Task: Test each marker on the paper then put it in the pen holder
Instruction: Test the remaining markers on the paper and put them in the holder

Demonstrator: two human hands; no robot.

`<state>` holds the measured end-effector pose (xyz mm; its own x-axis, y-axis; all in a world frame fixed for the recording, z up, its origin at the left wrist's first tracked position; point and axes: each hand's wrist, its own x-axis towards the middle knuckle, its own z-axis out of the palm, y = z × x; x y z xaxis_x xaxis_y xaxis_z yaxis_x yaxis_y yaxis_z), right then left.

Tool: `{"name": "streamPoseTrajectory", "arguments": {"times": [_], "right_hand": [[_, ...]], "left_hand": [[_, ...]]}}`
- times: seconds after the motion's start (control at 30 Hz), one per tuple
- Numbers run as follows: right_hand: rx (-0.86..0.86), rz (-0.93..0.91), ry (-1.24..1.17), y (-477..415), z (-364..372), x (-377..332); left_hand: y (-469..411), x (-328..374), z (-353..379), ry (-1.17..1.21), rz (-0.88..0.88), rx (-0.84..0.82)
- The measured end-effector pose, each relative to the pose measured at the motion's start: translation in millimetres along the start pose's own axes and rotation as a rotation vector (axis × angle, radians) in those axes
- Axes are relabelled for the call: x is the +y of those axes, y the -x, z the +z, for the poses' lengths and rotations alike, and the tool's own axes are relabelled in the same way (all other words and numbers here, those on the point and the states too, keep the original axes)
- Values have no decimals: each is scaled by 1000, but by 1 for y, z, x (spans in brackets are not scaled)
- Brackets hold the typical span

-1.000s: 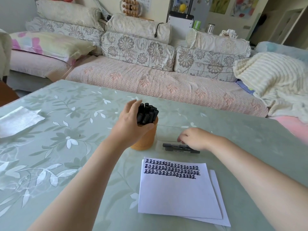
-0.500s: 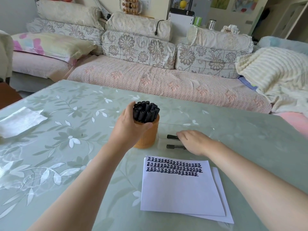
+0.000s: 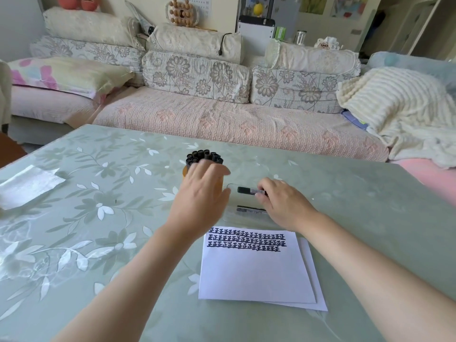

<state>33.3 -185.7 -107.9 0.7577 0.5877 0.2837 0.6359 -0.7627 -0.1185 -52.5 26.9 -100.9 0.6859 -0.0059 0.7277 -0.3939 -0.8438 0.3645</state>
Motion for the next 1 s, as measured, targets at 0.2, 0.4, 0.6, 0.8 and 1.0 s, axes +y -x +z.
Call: {"name": "streamPoseTrajectory", "arguments": {"times": [0.2,0.4,0.6,0.8,1.0], "right_hand": [[45,-61,-236,21,-16,-10],[-48,88,-87,59,-14,-1],[0,352,-474,72,-16,22],[-35,305,-370,71,-10,28],[25,261,-456,58,5,26]], "left_hand": [[13,7,23,-13,148,-269],[15,16,39,51,90,-317],[14,9,50,0,60,-311],[15,8,58,-68,85,-362],[12,-1,54,-57,56,-322]]}}
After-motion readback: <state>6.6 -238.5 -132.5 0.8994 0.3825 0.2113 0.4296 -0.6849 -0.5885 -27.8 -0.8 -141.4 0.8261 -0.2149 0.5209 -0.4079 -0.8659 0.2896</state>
